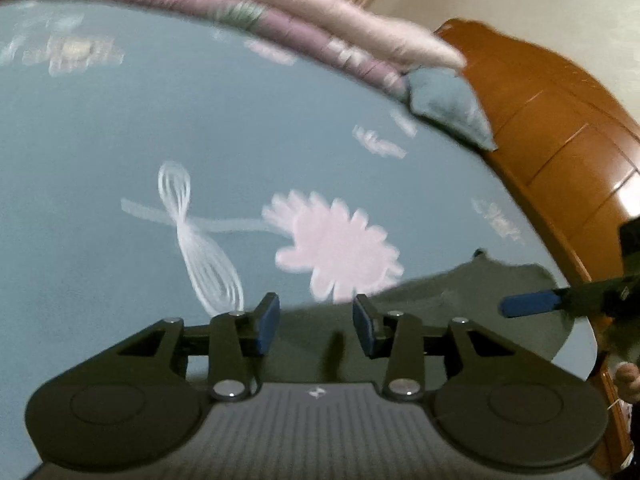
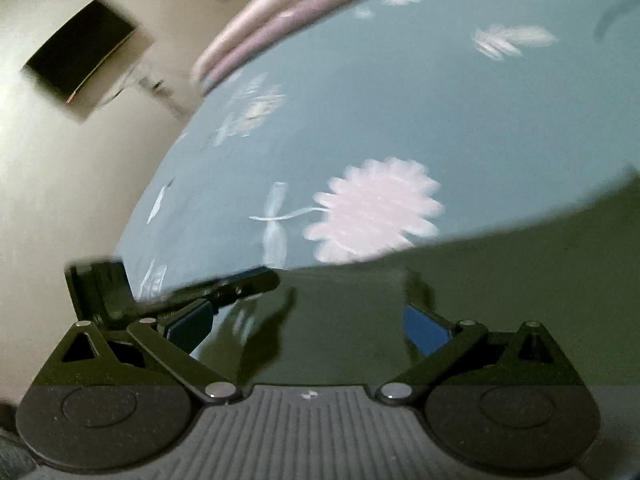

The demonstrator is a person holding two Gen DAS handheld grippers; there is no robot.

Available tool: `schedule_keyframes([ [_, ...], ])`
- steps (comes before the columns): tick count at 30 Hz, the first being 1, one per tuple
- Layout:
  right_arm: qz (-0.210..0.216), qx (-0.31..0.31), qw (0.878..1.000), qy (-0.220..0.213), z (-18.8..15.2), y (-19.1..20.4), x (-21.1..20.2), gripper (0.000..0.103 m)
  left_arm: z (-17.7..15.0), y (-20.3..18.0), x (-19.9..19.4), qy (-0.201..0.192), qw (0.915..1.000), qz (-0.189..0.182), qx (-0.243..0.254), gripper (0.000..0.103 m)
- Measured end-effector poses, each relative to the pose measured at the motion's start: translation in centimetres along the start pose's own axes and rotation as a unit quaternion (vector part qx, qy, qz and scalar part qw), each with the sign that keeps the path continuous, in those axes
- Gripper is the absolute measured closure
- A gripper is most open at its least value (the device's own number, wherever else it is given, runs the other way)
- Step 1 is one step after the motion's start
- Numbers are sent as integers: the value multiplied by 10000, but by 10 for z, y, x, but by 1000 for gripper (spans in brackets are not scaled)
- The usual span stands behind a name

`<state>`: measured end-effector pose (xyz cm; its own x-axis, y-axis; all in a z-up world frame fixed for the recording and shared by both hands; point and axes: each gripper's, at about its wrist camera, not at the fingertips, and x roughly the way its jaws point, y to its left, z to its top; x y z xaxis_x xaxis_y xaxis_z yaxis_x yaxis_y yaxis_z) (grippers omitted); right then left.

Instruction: Fold clothes

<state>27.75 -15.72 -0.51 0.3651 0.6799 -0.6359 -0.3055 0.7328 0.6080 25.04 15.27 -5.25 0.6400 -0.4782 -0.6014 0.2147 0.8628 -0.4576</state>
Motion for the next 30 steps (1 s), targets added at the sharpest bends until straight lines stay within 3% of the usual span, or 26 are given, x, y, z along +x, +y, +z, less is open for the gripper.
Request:
schedule_keyframes([
  [4, -71, -1053, 9941, 264, -4, 34, 39, 0, 2, 12, -19, -192, 9998, 76, -74, 59],
  [9, -1007, -1828, 9748, 790, -28, 30, 98, 0, -8, 25, -35, -228, 9991, 336, -156, 58],
  [13, -1264, -2270, 9642, 524, -45, 38, 101, 0, -16, 32, -43, -259, 9982, 463, -262, 57],
  [16, -1605, -2853, 9434, 536, -55, 50, 109, 0, -20, 37, -45, -280, 9977, 515, -351, 57],
  [21, -1803, -2846, 9385, 758, -47, 60, 111, 0, -21, 37, -50, -413, 9971, 508, -383, 57],
  [26, -1484, -3049, 9391, 553, -40, 90, 115, 0, -27, 37, -56, -525, 9962, 529, -449, 53],
  [30, -1602, -3224, 9298, 763, -47, 91, 141, 0, -31, 38, -61, -527, 9959, 564, -465, 53],
])
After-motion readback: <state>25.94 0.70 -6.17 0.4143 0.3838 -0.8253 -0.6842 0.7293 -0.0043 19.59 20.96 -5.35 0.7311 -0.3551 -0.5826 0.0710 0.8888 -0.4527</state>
